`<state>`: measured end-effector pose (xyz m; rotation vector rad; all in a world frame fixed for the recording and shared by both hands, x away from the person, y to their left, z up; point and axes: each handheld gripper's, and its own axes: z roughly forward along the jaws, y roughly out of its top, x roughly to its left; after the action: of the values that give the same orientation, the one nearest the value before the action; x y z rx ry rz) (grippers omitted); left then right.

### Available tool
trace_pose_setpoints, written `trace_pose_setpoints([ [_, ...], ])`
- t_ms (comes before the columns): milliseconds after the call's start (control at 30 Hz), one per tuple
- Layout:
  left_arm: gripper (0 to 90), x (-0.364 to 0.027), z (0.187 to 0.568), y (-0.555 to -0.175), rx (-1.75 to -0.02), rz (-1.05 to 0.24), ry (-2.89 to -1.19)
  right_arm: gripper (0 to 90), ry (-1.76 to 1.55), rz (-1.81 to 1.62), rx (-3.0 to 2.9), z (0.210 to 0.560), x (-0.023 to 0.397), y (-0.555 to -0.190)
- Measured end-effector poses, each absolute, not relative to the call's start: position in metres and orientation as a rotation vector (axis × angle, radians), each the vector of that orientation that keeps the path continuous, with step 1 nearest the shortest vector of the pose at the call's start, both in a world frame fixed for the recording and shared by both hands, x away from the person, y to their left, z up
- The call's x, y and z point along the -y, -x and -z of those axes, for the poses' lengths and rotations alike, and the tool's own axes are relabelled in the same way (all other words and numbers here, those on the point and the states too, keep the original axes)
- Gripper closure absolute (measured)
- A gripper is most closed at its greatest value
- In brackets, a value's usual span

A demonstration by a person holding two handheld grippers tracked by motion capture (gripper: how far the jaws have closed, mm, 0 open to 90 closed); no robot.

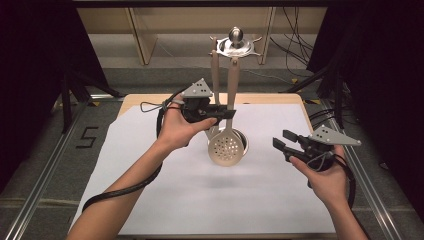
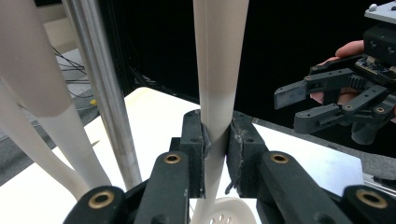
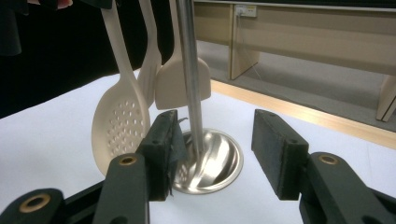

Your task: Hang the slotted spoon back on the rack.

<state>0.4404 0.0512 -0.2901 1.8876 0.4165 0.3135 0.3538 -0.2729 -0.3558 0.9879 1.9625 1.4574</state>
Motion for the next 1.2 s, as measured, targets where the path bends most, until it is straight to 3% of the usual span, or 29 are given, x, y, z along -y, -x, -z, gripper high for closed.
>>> trace_pose_setpoints([
  [900,76.2,-0.047,0.299,-0.451,-0.529,-0.292,-1.861,51.8,-1.049,-1.478,-1.957,0.356,0.270,-0.350],
  [1133,74.1,-0.047,0.301,-0.448,-0.599,-0.251,-1.818,51.8,-1.050,-1.478,-1.958,0.356,0.270,-0.350],
  [1200,69.8,-0.048,0.301,-0.447,-0.600,-0.263,-1.805,51.8,-1.039,-1.469,-1.980,0.355,0.271,-0.350],
])
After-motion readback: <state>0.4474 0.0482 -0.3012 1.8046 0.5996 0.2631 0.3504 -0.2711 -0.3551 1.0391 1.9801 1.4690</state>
